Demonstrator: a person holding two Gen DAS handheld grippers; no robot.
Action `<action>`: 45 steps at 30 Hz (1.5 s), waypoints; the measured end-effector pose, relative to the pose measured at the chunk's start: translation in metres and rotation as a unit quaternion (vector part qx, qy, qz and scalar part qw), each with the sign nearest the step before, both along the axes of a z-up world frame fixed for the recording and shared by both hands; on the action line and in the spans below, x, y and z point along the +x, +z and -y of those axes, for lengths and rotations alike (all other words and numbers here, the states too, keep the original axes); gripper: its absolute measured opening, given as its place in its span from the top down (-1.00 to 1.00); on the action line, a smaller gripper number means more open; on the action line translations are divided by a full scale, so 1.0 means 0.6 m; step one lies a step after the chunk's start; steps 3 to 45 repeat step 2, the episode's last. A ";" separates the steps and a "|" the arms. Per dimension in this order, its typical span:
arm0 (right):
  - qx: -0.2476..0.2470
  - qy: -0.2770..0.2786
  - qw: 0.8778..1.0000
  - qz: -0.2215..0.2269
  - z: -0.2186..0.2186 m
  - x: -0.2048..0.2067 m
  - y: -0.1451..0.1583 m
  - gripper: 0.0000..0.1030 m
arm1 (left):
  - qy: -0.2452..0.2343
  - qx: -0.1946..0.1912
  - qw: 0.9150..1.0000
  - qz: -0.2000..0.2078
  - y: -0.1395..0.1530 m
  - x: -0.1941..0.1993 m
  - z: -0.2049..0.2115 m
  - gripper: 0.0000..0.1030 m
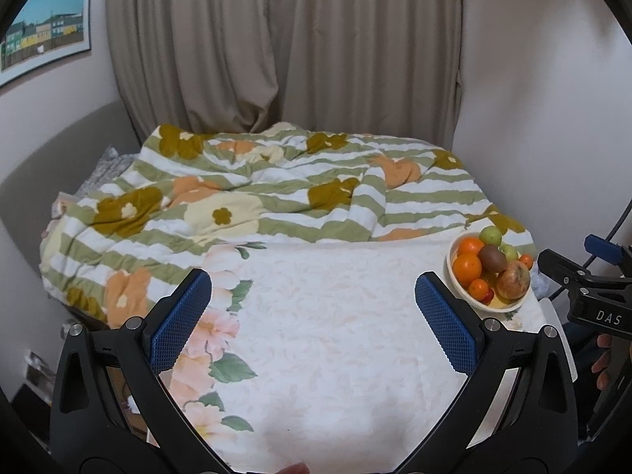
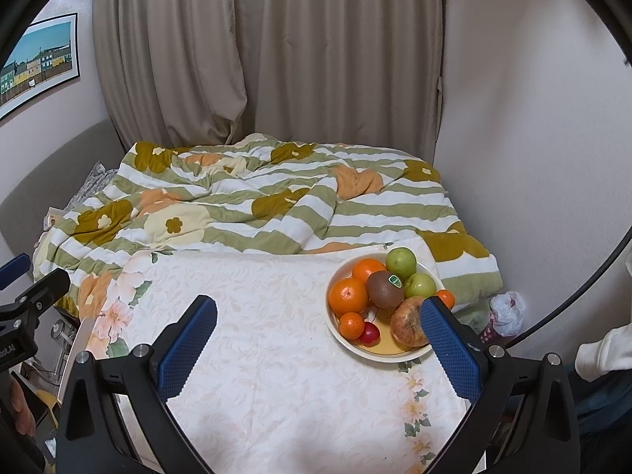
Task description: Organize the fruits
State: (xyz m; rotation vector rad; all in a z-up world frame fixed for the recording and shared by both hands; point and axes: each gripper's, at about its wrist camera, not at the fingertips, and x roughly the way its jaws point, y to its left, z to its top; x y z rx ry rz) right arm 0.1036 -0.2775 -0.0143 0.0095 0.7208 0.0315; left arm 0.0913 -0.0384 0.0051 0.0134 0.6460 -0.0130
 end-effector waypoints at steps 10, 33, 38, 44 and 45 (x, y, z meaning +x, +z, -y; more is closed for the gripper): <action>0.001 0.000 1.000 -0.001 0.000 -0.001 -0.002 -0.99 | 0.000 0.006 1.000 0.006 0.002 -0.002 -0.001 -1.00; 0.001 0.000 1.000 -0.001 0.000 -0.001 -0.002 -0.99 | 0.000 0.006 1.000 0.006 0.002 -0.002 -0.001 -1.00; 0.001 0.000 1.000 -0.001 0.000 -0.001 -0.002 -0.99 | 0.000 0.006 1.000 0.006 0.002 -0.002 -0.001 -1.00; 0.001 0.000 1.000 -0.001 0.000 -0.001 -0.002 -0.99 | 0.000 0.006 1.000 0.006 0.002 -0.002 -0.001 -1.00; 0.001 0.000 1.000 -0.001 0.000 -0.001 -0.002 -0.99 | 0.000 0.006 1.000 0.006 0.002 -0.002 -0.001 -1.00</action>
